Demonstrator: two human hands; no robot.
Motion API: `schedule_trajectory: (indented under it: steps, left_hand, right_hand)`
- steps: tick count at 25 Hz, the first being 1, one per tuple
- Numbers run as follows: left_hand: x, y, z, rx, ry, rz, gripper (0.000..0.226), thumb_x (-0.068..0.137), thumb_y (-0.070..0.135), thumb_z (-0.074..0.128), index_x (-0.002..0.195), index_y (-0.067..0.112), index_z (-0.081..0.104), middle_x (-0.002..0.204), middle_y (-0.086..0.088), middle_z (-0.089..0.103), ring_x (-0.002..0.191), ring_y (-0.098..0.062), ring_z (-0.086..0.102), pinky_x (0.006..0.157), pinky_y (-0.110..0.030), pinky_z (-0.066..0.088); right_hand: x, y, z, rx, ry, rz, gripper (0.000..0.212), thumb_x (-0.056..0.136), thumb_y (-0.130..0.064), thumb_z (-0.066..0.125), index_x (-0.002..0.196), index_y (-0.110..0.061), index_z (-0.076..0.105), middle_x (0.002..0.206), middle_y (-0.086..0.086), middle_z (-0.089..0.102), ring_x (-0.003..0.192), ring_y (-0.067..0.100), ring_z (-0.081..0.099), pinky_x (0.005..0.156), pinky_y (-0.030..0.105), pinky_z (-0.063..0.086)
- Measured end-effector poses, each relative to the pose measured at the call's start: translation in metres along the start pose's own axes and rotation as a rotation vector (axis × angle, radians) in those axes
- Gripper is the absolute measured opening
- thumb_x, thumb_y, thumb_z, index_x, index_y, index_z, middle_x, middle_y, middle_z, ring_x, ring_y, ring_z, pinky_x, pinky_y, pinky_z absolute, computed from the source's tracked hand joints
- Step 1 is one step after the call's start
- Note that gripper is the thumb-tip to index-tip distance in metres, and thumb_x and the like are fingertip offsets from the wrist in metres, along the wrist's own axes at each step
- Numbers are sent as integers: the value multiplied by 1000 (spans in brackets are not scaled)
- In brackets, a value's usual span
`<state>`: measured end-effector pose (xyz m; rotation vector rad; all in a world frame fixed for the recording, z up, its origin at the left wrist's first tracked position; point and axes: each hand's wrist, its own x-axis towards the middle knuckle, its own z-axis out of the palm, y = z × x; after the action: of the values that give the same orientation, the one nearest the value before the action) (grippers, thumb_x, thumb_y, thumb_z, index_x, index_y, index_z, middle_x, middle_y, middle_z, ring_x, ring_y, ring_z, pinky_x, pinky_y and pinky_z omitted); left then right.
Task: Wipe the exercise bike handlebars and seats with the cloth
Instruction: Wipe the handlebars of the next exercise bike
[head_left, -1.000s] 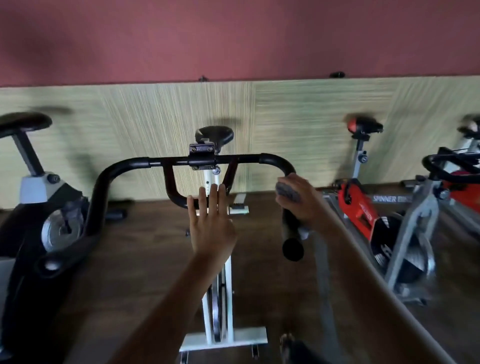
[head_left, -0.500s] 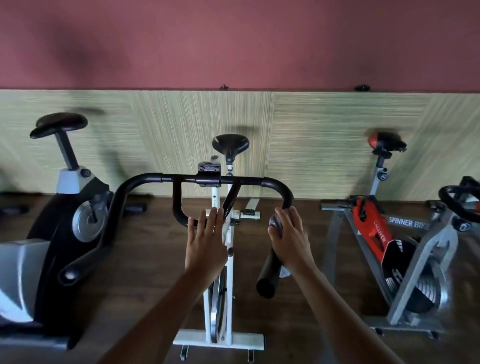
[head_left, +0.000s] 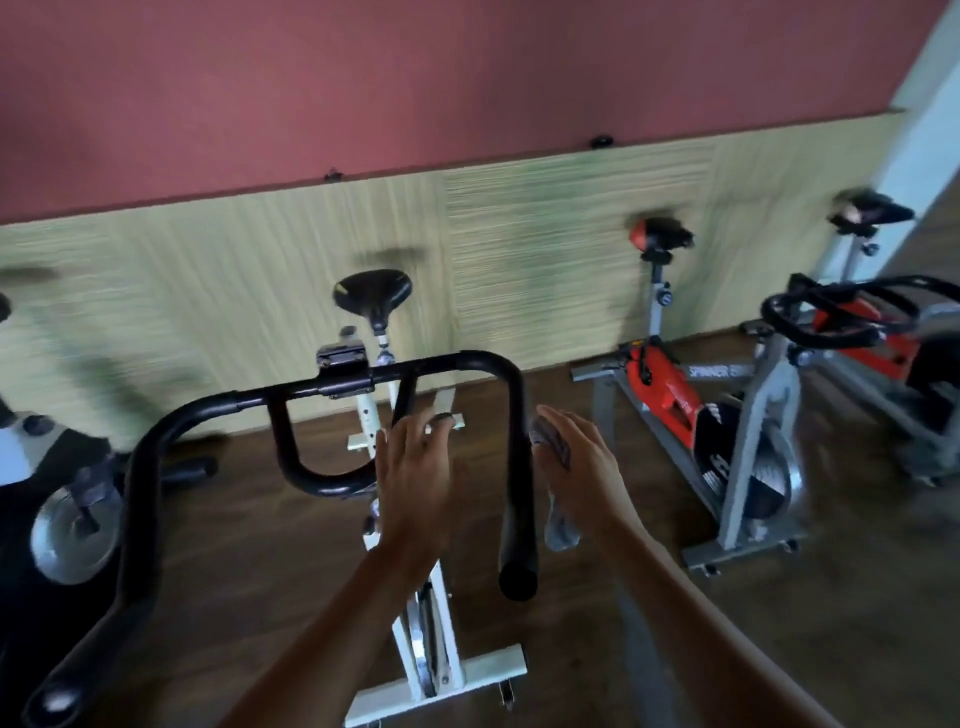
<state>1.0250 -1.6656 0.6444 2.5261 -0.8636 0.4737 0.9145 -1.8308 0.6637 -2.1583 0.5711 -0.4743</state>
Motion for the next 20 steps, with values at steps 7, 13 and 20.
schedule_trajectory:
  steps: [7, 13, 20]
  left_hand:
    - [76, 125, 13, -234, -141, 384, 27, 80, 22, 67, 106, 17, 73, 113, -1, 68, 104, -31, 62, 96, -44, 50]
    - [144, 255, 82, -234, -207, 586, 32, 77, 16, 79, 109, 16, 74, 110, -1, 70, 102, -29, 64, 91, -40, 50]
    - [214, 347, 166, -329, -338, 602, 33, 77, 13, 82, 109, 16, 73, 110, 1, 71, 102, -25, 65, 92, -39, 51]
  right_hand:
    - [-11, 56, -106, -13, 230, 23, 42, 98, -17, 63, 139, -22, 58, 128, -28, 47, 110, -33, 36, 90, -7, 23]
    - [26, 147, -211, -123, 373, 23, 40, 98, -17, 63, 138, -19, 60, 133, -19, 47, 124, -5, 45, 102, 3, 30]
    - [108, 215, -285, -283, 384, -2, 53, 99, -49, 35, 135, -22, 62, 142, -3, 54, 131, 11, 44, 109, 22, 34]
